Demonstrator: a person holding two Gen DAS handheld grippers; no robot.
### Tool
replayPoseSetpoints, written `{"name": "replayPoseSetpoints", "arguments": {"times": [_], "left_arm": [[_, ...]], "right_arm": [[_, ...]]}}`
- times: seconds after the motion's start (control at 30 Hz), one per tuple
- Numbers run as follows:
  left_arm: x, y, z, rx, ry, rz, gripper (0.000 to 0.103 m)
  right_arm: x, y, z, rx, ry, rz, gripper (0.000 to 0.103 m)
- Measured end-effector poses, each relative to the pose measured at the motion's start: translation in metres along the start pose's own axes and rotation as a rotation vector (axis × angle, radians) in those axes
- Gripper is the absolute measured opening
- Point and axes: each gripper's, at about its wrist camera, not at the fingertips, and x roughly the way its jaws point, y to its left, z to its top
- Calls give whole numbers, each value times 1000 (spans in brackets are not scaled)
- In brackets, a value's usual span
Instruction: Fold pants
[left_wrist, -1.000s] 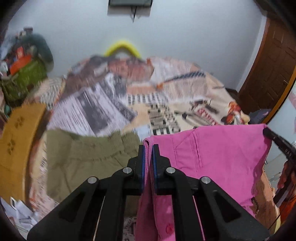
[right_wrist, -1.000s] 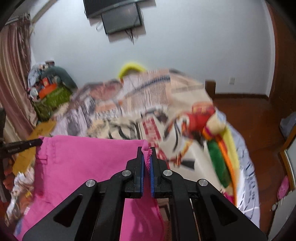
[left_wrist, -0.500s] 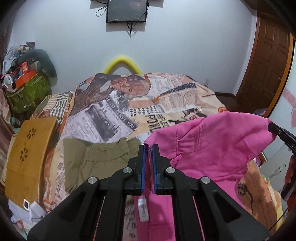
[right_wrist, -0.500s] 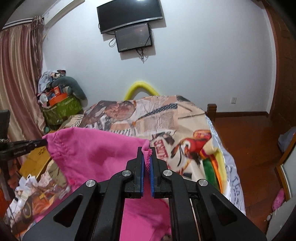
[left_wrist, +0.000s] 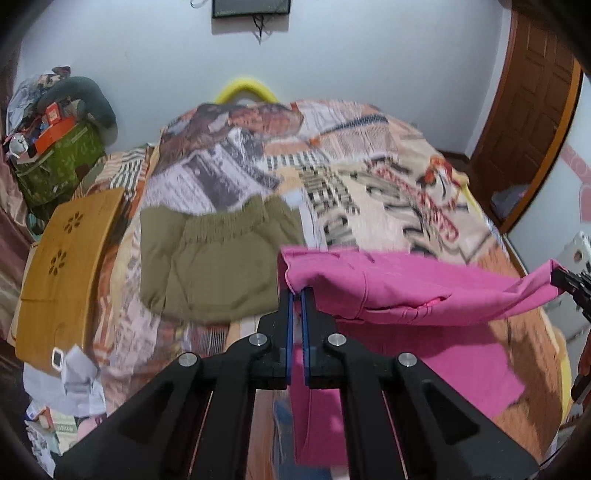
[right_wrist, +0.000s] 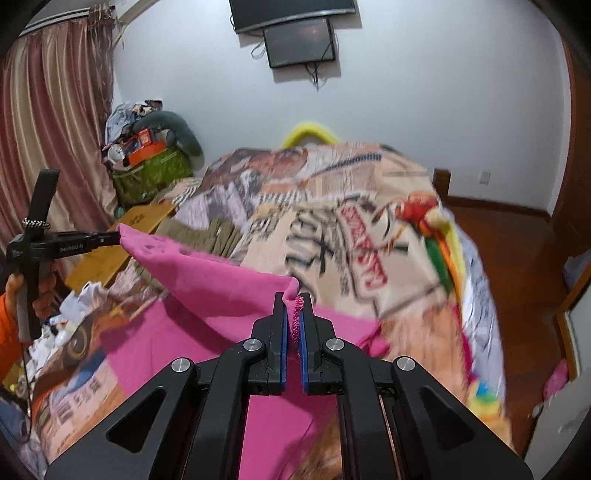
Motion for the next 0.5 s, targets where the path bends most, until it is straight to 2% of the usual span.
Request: {"name": "replayPoseSetpoints", "arguments": {"times": [0.23,0.5], "left_arm": [[6,-8,-43,48,106,4,4],[13,-17,-78,115,175,58,4]], "right_arm": [[5,-3,-33,41,120,13,5],[2,-2,-62,89,181,15,9]]}}
